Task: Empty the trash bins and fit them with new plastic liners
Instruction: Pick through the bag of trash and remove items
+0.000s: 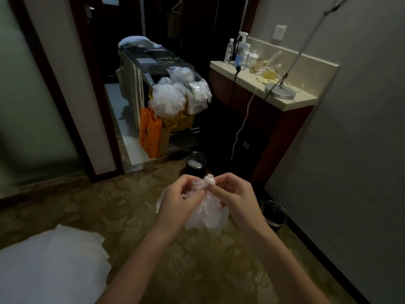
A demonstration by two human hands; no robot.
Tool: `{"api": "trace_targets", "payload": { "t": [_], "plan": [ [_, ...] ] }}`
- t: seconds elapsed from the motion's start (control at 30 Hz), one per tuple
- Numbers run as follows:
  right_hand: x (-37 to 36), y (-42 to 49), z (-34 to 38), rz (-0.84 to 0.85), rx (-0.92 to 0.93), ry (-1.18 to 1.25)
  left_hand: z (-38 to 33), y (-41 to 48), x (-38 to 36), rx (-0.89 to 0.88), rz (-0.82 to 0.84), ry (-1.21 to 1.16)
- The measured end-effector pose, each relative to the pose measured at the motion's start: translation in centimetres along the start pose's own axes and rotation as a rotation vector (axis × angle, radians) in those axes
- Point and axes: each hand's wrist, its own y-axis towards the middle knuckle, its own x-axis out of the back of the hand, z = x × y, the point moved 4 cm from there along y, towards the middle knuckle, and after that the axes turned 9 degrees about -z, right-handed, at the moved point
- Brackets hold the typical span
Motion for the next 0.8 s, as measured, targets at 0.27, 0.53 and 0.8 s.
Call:
{"api": "trace_targets", "payload": {
  "t": [0.27,0.53,0.8],
  "plan": [
    [-6.3,9.8,0.0,0.075,0.023,0.089,0.6,10.1,3.4,-0.048,-0.100,0.033],
    [-8.8,23.0,-4.8,0.186,0.006,0.188,3.9,21.6,2.0,-0.038,-0.236,0.122],
    [-8.1,44.2,-6.9,0.387,0.039,0.210,4.3,39.6,-3.7,0.036,-0.233,0.190]
  ]
}}
